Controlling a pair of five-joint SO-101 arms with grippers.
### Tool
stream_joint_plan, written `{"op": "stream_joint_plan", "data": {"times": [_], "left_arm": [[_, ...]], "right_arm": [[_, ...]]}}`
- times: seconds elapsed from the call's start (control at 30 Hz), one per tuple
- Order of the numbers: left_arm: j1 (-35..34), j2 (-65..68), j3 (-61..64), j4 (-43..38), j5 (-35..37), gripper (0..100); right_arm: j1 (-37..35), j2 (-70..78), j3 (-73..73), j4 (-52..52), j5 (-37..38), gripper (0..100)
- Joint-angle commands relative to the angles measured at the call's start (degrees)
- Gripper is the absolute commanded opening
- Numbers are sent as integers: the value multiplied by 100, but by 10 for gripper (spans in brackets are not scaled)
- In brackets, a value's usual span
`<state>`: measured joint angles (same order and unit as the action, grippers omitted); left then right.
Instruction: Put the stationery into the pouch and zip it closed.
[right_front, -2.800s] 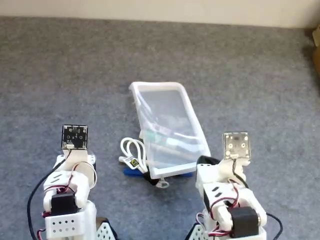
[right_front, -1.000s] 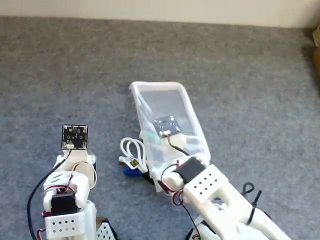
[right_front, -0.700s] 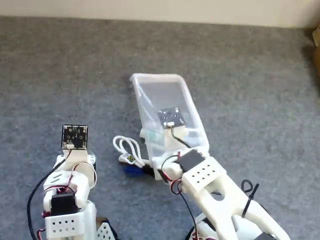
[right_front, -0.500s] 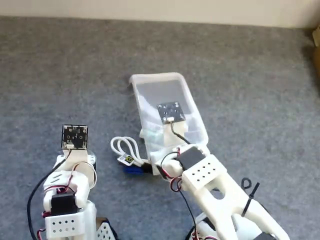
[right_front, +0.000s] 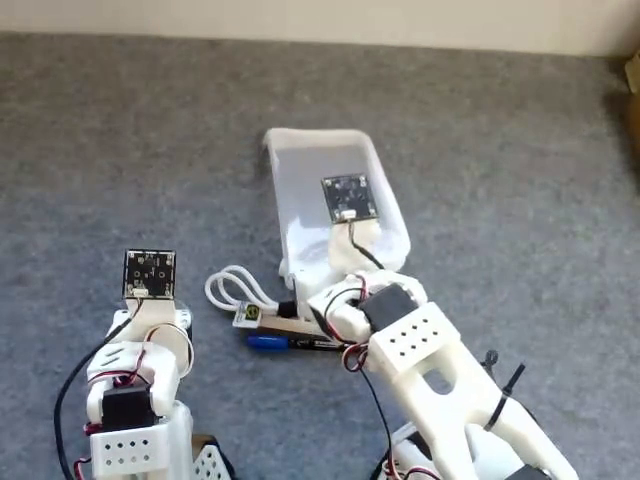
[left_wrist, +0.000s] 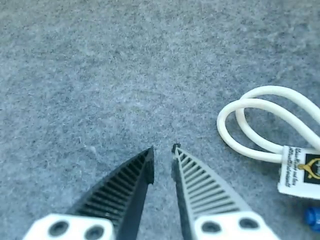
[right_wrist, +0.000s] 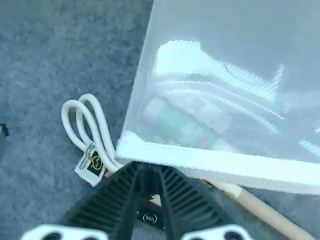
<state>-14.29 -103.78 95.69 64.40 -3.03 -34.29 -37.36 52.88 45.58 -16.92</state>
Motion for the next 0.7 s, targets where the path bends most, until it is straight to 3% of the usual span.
{"op": "stream_joint_plan", "data": {"times": [0.0,0.13,0.37,0.53,0.67], "left_arm": [[-66,-48,-84,-62,-70,77],[-66,-48,-84,-53,-70,77],[-66,-48,-84,-53,-70,77],[-66,-48,-84,-53,-70,77],[-66,-48,-84,-53,-70,77]], "right_arm": [[163,-22,-400,-189,-97,5],[242,-13,-400,-189,-501,5],[242,13,-409,-268,-519,9],[338,866,-514,-1024,-527,9],[532,1719,-1200,-963,-536,9]]}}
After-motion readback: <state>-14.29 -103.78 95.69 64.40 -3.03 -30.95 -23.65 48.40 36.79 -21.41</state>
